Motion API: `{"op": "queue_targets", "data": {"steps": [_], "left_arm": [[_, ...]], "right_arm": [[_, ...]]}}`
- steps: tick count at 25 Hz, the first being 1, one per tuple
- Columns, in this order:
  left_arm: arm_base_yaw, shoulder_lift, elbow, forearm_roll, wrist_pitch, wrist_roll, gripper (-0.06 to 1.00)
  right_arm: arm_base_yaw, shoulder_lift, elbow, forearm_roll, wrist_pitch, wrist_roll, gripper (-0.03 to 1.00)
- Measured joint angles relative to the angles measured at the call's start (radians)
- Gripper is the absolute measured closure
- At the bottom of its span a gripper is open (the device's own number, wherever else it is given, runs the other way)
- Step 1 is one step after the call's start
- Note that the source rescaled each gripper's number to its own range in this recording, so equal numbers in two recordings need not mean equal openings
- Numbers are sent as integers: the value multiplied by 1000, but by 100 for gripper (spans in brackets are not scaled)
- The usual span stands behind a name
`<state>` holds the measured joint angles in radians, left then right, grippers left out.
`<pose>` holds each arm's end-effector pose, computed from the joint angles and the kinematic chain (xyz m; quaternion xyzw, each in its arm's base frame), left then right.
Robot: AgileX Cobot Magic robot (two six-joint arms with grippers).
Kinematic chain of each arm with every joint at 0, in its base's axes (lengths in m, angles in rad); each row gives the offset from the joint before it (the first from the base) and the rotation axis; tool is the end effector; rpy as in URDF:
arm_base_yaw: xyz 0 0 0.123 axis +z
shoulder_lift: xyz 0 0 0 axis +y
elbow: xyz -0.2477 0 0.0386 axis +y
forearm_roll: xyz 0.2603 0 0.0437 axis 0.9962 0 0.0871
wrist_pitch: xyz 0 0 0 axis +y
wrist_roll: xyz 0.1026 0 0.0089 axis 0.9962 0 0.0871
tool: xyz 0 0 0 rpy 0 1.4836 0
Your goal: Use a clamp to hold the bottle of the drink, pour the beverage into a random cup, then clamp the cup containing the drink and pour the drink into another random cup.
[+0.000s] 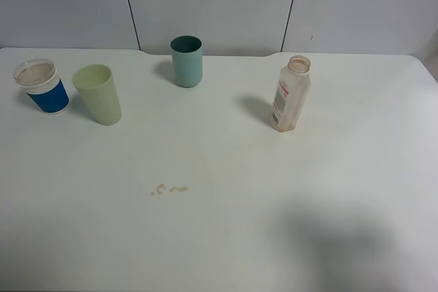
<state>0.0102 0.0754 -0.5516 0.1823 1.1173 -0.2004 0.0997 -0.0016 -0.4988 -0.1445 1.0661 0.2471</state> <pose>0.0538 0.0173 0.2854 -0.0964 0.8645 0.0444 0.4912 0.0516 -0.0079 0.2777 0.0657 0.8498 0.0183 0.5227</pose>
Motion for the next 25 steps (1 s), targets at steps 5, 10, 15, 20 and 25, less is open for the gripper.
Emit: {"op": "queue_targets", "data": {"steps": [5,10,15,20,25], "left_arm": [[0,-15,0,3,68,0,2],[0,-15,0,5,71,0,2],[0,-15,0,-10,70,23,2],[0,-15,0,-22,68,37,2],[0,-15,38,-83,-31,40,2]], "right_arm": [[0,0,0,0,0,0,-3],[0,0,0,0,0,0,-3],[0,0,0,0,0,0,-3],[0,0,0,0,0,0,-3],[0,0,0,0,0,0,-3]]}}
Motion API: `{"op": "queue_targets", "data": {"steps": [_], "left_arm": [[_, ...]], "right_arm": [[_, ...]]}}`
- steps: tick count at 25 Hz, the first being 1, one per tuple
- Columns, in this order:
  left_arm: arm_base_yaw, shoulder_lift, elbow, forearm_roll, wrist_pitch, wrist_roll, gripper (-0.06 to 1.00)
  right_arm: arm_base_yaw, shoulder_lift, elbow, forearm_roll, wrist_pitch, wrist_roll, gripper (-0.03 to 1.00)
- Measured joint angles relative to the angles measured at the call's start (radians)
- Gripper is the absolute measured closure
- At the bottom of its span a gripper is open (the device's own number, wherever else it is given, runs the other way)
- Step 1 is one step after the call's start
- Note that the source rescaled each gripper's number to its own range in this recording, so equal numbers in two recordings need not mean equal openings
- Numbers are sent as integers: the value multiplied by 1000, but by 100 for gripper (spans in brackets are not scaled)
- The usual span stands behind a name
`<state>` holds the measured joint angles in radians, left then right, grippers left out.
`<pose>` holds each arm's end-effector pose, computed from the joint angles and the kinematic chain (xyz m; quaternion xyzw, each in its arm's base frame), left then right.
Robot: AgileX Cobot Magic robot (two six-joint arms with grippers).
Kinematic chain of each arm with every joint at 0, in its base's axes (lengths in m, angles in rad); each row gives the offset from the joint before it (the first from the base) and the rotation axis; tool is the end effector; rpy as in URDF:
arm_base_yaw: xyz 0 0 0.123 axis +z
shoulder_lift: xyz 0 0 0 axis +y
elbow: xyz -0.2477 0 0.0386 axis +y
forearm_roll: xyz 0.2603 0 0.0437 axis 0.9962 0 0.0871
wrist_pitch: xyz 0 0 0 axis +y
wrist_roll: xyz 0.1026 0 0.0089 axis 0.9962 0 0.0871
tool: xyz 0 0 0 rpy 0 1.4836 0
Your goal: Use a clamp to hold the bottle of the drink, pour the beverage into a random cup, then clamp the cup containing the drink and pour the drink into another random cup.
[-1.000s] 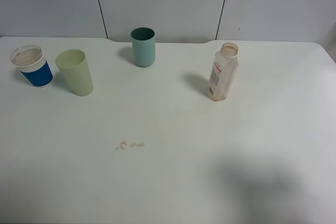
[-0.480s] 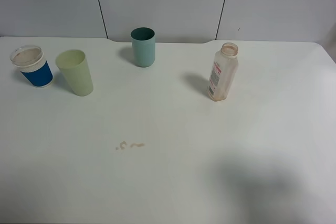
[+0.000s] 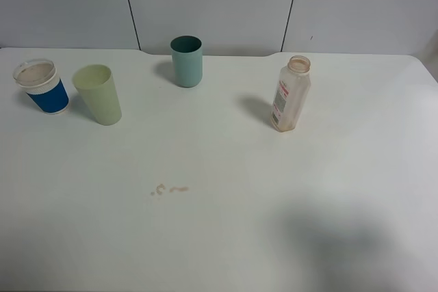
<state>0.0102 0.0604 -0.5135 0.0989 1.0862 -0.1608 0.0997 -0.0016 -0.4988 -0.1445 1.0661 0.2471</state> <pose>0.0576 0.0096 0.2766 -0.0757 0.8672 0.0124 0.4920 0.0516 -0.0079 0.2777 0.0657 0.8498 0.0183 0.5227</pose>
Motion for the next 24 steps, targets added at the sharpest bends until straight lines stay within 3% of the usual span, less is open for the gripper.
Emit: {"op": "queue_targets", "data": {"steps": [24], "left_arm": [[29,-66,8,-32,-29,21,3]], "right_arm": [[0,0,0,0,0,0,-3]]}}
